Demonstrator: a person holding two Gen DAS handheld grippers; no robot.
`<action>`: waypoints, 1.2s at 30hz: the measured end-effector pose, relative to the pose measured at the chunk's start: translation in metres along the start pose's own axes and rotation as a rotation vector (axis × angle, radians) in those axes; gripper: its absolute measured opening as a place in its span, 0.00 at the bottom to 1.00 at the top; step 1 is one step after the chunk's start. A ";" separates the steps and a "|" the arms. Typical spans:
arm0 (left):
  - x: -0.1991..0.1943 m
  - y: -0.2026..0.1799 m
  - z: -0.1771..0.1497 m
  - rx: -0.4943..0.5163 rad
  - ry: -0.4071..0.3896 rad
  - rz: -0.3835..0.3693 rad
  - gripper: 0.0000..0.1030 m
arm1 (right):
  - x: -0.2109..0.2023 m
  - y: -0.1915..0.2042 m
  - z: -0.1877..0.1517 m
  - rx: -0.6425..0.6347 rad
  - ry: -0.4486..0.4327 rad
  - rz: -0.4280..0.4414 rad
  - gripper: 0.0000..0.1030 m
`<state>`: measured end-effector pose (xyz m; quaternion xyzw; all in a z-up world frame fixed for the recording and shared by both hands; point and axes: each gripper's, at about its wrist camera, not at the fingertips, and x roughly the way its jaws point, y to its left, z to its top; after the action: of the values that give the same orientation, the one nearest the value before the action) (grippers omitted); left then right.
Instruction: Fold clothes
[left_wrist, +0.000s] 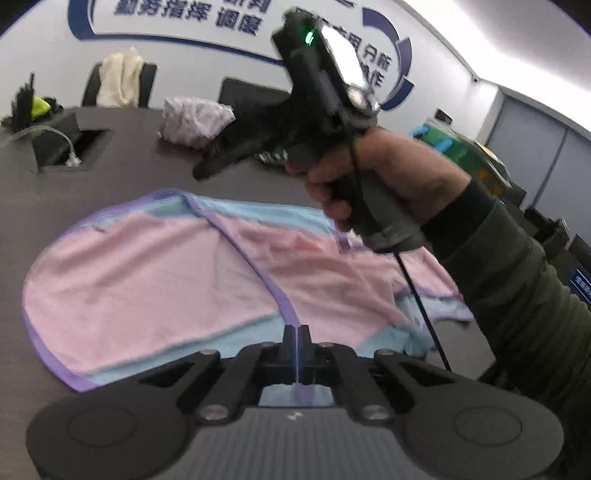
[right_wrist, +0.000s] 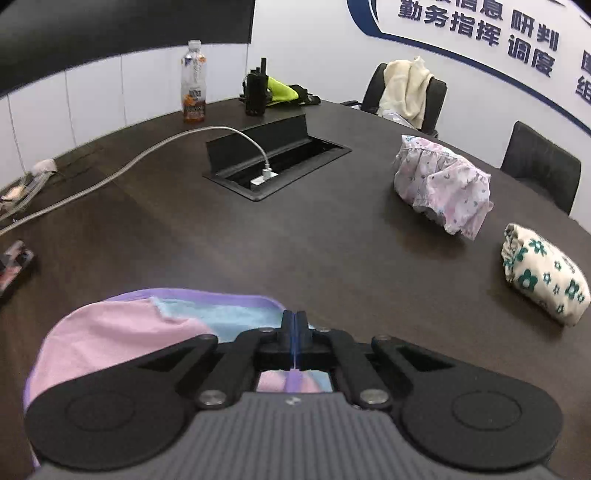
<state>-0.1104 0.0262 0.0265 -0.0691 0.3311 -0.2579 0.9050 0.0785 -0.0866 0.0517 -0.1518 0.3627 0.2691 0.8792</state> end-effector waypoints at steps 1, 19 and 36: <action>-0.001 0.001 0.001 -0.005 -0.009 0.017 0.00 | 0.003 0.000 0.000 -0.003 0.017 0.005 0.01; 0.018 -0.009 -0.013 0.052 0.096 0.023 0.19 | 0.005 -0.011 -0.002 0.045 0.009 0.019 0.03; -0.008 0.015 -0.013 0.032 0.066 0.034 0.00 | -0.069 -0.015 -0.043 -0.021 -0.158 -0.003 0.48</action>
<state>-0.1174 0.0438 0.0167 -0.0403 0.3575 -0.2498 0.8990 0.0229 -0.1432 0.0726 -0.1401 0.2892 0.2826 0.9038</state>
